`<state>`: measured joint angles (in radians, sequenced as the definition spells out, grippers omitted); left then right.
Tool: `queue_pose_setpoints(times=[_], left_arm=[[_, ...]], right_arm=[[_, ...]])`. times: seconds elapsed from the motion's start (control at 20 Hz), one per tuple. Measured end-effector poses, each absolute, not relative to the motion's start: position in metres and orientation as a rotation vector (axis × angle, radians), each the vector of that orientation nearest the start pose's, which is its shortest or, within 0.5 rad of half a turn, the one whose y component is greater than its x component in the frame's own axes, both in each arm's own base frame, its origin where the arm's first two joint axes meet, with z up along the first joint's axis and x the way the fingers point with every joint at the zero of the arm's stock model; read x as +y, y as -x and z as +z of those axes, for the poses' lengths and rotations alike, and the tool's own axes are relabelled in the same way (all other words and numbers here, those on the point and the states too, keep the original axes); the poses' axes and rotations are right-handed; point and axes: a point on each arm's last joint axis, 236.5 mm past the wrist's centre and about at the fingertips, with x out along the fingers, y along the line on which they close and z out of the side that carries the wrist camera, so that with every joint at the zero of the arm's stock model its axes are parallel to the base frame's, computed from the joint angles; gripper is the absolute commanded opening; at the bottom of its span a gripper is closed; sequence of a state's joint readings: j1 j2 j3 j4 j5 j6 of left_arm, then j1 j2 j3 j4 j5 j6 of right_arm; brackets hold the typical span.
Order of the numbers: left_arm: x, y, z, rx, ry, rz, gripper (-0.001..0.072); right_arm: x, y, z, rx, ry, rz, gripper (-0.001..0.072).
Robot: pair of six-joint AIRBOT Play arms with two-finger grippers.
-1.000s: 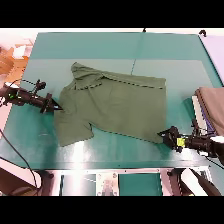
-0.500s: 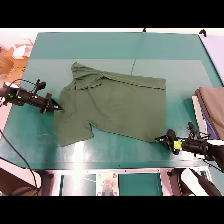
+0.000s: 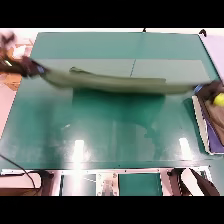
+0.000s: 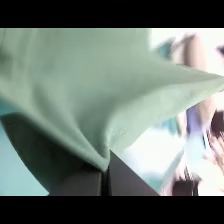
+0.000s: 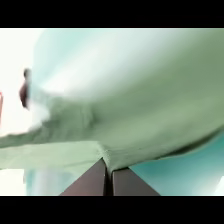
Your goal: Fold the shirts.
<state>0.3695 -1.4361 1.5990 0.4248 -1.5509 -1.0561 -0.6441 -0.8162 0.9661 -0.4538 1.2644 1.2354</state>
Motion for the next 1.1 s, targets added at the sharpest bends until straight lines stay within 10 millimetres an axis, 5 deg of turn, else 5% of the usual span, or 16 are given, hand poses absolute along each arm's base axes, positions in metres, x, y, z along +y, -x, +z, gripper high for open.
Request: queue_pose_setpoints(times=[0.15, 0.25, 0.35, 0.45, 0.6, 0.8, 0.95, 1.1], left_arm=[[-0.088, -0.387, 0.369, 0.399, 0.339, -0.852, 0.0024], [-0.106, -0.337, 0.460, 0.146, 0.203, -0.822, 0.0025], [-0.122, -0.279, 0.528, -0.068, 0.096, -0.779, 0.0025], [-0.131, -0.236, 0.562, -0.185, 0.038, -0.725, 0.0025], [-0.132, -0.210, 0.576, -0.221, 0.023, -0.660, 0.0025], [-0.113, -0.227, 0.555, -0.121, 0.041, -0.551, 0.0025], [-0.088, -0.280, 0.497, 0.075, 0.127, -0.513, 0.0025], [-0.070, -0.351, 0.404, 0.300, 0.259, -0.546, 0.0025]], right_arm=[[0.005, -0.334, 0.357, 0.286, -0.556, 0.363, 0.0016], [0.020, -0.312, 0.438, 0.111, -0.410, 0.379, 0.0016], [0.039, -0.284, 0.497, -0.028, -0.298, 0.392, 0.0015], [0.053, -0.262, 0.532, -0.120, -0.225, 0.395, 0.0016], [0.062, -0.246, 0.552, -0.175, -0.173, 0.386, 0.0015], [0.043, -0.265, 0.530, -0.108, -0.226, 0.343, 0.0015], [0.011, -0.308, 0.467, 0.036, -0.371, 0.312, 0.0015], [-0.013, -0.363, 0.365, 0.227, -0.551, 0.296, 0.0015]])
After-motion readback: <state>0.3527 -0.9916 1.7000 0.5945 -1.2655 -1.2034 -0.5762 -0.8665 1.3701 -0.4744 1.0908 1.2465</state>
